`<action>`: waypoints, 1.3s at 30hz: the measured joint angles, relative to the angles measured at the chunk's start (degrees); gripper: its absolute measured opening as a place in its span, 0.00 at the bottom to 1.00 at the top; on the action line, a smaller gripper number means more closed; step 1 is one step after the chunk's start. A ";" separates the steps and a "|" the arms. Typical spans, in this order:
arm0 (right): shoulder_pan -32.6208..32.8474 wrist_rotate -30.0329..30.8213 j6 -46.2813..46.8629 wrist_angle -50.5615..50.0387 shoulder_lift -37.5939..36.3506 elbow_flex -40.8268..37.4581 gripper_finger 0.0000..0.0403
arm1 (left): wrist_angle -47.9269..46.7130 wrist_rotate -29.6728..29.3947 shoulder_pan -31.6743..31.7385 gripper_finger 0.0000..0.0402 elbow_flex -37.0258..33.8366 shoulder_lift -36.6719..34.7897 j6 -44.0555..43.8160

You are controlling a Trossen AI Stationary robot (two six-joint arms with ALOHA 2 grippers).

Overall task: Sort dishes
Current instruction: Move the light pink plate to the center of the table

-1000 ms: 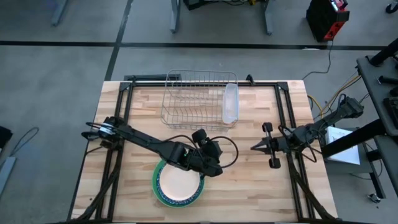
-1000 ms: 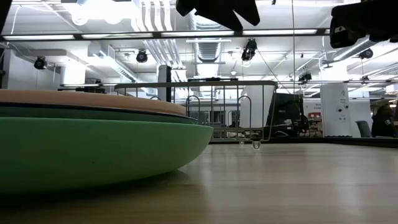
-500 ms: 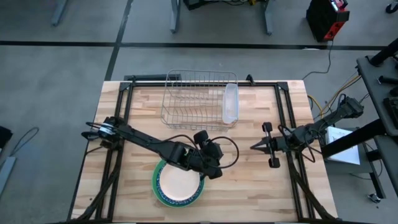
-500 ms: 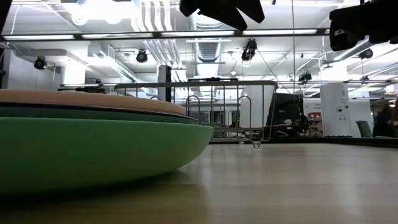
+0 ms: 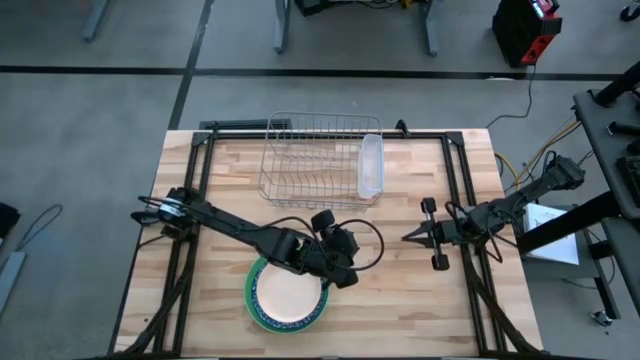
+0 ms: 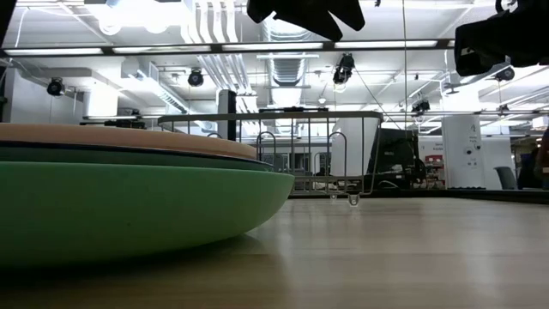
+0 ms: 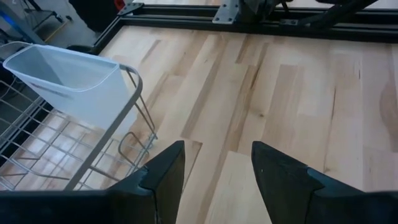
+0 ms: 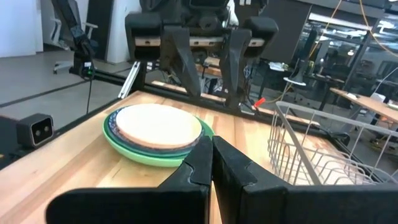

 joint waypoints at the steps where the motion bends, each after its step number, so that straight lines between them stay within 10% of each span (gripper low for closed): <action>1: 0.00 0.00 0.02 -0.09 0.00 -0.01 0.00 | 0.25 0.00 0.00 0.42 0.00 0.00 -0.02; 39: -0.02 0.02 0.37 0.07 0.00 -0.02 0.00 | 1.11 -0.09 0.59 0.40 0.00 0.00 -0.02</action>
